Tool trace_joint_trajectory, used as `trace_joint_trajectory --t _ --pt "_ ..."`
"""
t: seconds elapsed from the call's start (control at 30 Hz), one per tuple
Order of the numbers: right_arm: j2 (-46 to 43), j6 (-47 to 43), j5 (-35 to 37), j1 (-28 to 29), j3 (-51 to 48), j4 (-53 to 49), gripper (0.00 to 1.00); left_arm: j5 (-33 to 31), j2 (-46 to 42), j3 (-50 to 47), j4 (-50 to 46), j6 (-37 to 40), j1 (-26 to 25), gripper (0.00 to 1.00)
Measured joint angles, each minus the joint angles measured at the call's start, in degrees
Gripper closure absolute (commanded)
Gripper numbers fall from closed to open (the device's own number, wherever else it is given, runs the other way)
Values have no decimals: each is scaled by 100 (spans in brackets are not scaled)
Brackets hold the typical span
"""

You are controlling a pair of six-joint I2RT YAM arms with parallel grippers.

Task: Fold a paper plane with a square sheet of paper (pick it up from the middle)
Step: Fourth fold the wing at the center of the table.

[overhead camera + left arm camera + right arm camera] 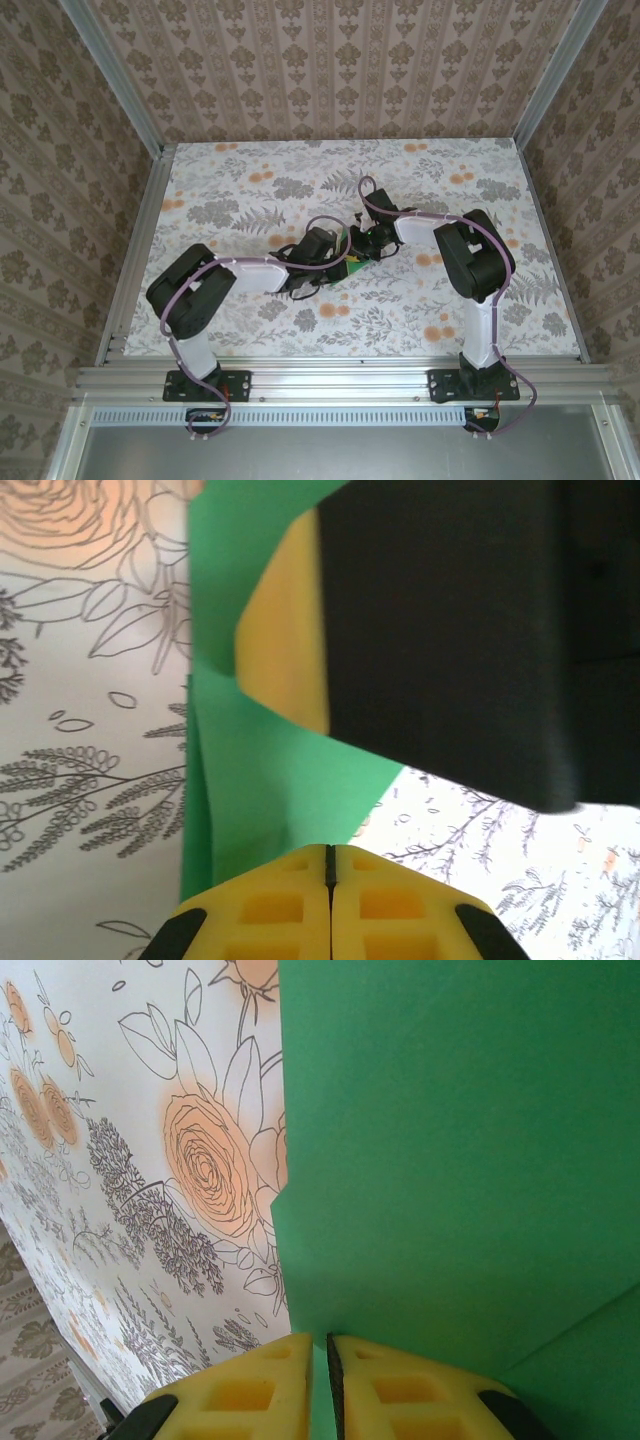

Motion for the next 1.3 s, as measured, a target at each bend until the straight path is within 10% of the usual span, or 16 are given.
trace_joint_trajectory --t 1.3 --pt "57 -2 22 0 127 -199 83 -323 -866 -911 -479 -214 -48 93"
